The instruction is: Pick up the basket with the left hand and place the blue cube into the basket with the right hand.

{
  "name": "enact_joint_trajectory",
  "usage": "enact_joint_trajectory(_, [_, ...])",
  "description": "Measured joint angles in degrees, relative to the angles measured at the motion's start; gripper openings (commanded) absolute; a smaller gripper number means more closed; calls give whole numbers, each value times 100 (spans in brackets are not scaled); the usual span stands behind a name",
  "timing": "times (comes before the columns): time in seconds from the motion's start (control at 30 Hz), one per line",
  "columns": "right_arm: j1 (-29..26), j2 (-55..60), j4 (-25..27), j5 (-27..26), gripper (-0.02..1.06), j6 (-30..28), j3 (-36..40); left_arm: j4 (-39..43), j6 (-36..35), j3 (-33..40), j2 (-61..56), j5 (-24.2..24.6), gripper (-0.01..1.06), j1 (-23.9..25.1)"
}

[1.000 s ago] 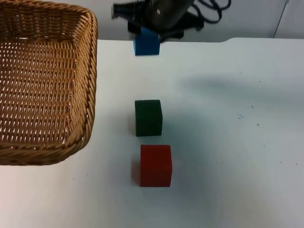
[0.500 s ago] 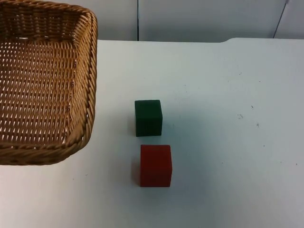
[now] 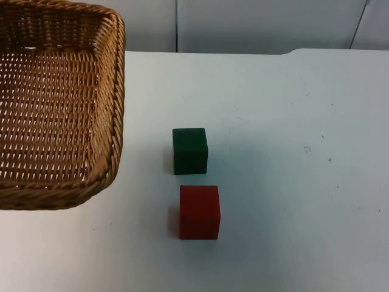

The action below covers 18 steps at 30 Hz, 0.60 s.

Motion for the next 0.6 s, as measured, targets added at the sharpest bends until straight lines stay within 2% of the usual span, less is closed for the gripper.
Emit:
enact_joint_trajectory(0.33, [110, 818, 412, 24, 0, 12, 0, 1, 11, 0, 0, 23, 0, 0])
enact_joint_trajectory(0.6, [136, 1084, 555, -245, 1, 56, 0, 38, 42, 2, 10, 34, 0, 0])
